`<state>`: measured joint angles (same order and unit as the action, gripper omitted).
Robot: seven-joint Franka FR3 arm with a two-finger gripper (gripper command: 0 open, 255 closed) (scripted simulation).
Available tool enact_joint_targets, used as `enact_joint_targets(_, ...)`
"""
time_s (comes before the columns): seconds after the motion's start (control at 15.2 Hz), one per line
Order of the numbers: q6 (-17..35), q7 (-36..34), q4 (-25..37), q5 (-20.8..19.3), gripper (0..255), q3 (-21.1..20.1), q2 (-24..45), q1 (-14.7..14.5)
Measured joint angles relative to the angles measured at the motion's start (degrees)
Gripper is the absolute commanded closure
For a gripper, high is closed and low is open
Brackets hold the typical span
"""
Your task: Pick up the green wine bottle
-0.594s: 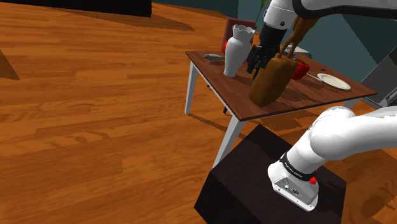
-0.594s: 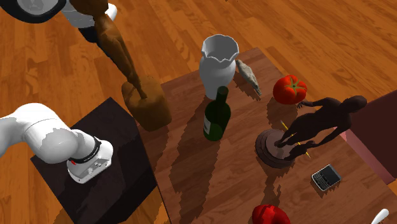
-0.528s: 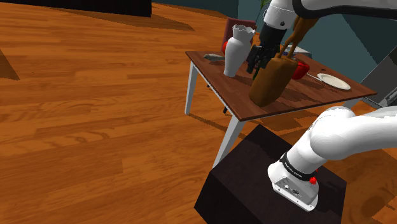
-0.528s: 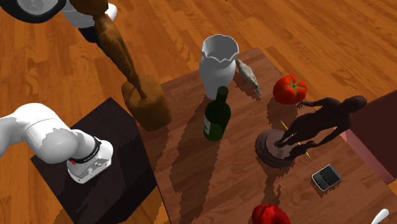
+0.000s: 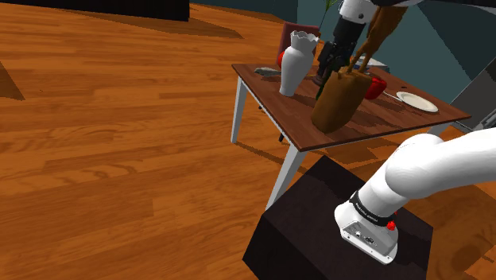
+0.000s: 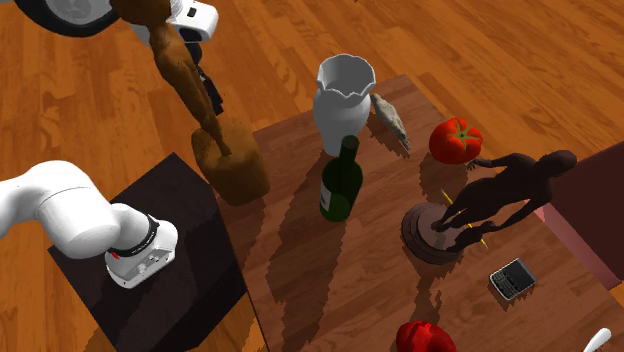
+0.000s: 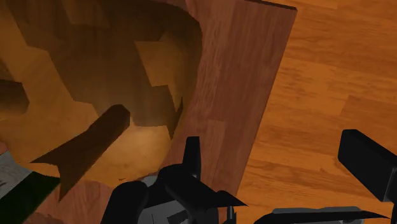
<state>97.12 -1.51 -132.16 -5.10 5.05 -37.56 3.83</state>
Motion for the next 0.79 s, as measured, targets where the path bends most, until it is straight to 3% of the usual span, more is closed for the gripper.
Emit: enact_joint_targets(0.79, -0.7, 13.2, 17.3, -2.0, 0, 12.7, 14.2, 3.8)
